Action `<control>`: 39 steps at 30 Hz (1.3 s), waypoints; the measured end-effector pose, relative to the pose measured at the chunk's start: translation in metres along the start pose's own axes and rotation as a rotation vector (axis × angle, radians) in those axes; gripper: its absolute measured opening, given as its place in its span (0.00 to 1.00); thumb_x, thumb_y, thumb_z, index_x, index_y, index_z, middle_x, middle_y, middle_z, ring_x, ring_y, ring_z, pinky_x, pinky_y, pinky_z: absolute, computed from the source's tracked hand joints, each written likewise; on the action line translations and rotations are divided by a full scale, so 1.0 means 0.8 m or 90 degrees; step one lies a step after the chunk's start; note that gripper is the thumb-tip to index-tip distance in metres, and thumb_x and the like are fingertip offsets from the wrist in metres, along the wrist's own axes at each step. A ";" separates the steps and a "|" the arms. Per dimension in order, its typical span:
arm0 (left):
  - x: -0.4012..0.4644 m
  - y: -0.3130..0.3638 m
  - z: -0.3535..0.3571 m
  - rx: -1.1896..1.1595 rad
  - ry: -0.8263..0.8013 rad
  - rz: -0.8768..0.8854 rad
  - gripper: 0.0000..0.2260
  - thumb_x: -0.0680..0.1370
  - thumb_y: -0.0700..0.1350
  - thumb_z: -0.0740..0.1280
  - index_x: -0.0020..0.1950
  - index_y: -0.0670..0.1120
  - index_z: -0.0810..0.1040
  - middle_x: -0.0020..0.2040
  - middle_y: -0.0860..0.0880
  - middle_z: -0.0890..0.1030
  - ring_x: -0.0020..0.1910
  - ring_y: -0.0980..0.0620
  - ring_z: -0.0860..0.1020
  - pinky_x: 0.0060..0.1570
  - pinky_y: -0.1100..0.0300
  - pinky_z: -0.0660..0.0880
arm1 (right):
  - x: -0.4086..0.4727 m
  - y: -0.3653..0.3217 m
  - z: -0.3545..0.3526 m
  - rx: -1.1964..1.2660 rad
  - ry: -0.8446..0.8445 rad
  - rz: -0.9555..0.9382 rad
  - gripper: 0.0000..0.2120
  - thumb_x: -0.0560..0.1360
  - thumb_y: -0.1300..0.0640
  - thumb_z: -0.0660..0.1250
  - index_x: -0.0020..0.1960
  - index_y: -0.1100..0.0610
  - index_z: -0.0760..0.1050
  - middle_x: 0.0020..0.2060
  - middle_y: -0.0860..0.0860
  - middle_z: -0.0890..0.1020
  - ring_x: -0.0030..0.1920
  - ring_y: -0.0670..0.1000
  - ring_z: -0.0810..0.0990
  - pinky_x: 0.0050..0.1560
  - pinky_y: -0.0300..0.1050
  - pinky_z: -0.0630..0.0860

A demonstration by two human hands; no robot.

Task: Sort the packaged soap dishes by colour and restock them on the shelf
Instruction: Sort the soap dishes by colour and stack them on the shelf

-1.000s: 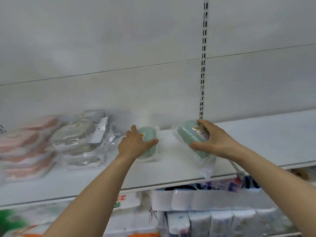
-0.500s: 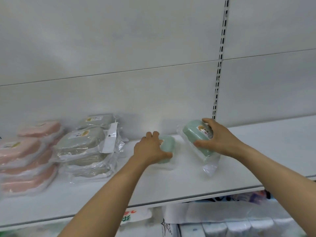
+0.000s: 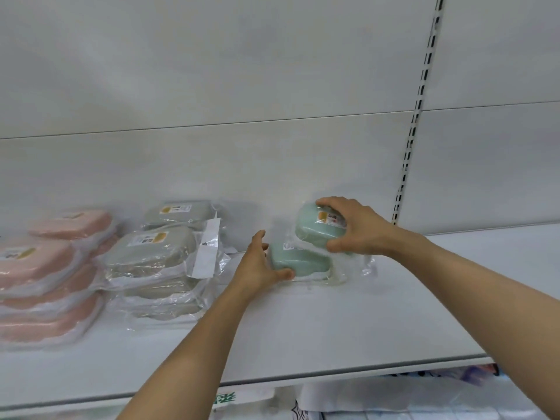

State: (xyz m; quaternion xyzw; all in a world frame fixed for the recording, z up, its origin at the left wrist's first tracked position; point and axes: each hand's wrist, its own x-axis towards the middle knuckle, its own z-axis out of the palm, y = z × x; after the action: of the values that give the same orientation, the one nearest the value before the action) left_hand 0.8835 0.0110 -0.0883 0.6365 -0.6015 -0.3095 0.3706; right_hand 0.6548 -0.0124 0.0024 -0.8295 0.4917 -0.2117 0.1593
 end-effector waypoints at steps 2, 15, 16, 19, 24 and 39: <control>-0.002 -0.007 0.003 -0.014 0.025 -0.008 0.56 0.64 0.49 0.82 0.80 0.51 0.47 0.68 0.49 0.68 0.64 0.49 0.72 0.65 0.50 0.72 | 0.020 -0.021 0.014 -0.074 -0.019 -0.053 0.37 0.66 0.50 0.73 0.72 0.45 0.63 0.58 0.42 0.71 0.57 0.47 0.70 0.63 0.47 0.68; -0.018 -0.011 0.003 -0.032 0.089 0.061 0.47 0.67 0.46 0.80 0.77 0.60 0.55 0.64 0.55 0.68 0.59 0.54 0.74 0.61 0.51 0.75 | 0.008 0.002 0.063 -0.343 -0.028 -0.037 0.48 0.67 0.47 0.74 0.77 0.42 0.46 0.73 0.50 0.52 0.67 0.55 0.59 0.56 0.51 0.73; -0.018 -0.011 0.003 -0.029 0.095 0.058 0.45 0.68 0.46 0.80 0.77 0.59 0.57 0.65 0.55 0.69 0.59 0.54 0.74 0.61 0.51 0.75 | 0.014 0.002 0.071 -0.331 -0.011 -0.047 0.46 0.68 0.51 0.73 0.76 0.44 0.47 0.71 0.51 0.56 0.64 0.54 0.63 0.53 0.49 0.75; -0.017 -0.011 -0.005 -0.019 0.118 0.040 0.41 0.69 0.48 0.78 0.75 0.58 0.59 0.66 0.55 0.70 0.60 0.55 0.74 0.62 0.53 0.74 | 0.035 -0.003 0.087 -0.305 0.008 -0.068 0.43 0.70 0.56 0.70 0.76 0.46 0.48 0.70 0.51 0.59 0.61 0.55 0.66 0.50 0.48 0.75; -0.017 0.001 -0.014 0.058 0.117 0.004 0.44 0.71 0.50 0.76 0.79 0.54 0.52 0.72 0.50 0.65 0.70 0.50 0.68 0.64 0.59 0.67 | 0.052 -0.006 0.092 -0.319 -0.026 -0.049 0.46 0.70 0.51 0.71 0.77 0.46 0.45 0.73 0.52 0.56 0.68 0.57 0.63 0.60 0.55 0.70; -0.148 0.126 0.230 0.381 0.129 0.437 0.29 0.74 0.54 0.69 0.73 0.46 0.69 0.69 0.46 0.74 0.71 0.42 0.69 0.70 0.44 0.67 | -0.257 0.159 -0.022 -0.338 0.307 0.045 0.20 0.73 0.47 0.60 0.59 0.54 0.80 0.58 0.54 0.81 0.53 0.57 0.81 0.52 0.53 0.76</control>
State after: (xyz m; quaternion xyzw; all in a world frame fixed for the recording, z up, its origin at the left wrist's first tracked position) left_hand 0.6650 0.1104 -0.1078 0.5062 -0.8011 0.0818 0.3086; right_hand 0.4629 0.1092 -0.0822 -0.7505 0.5817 -0.2603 -0.1752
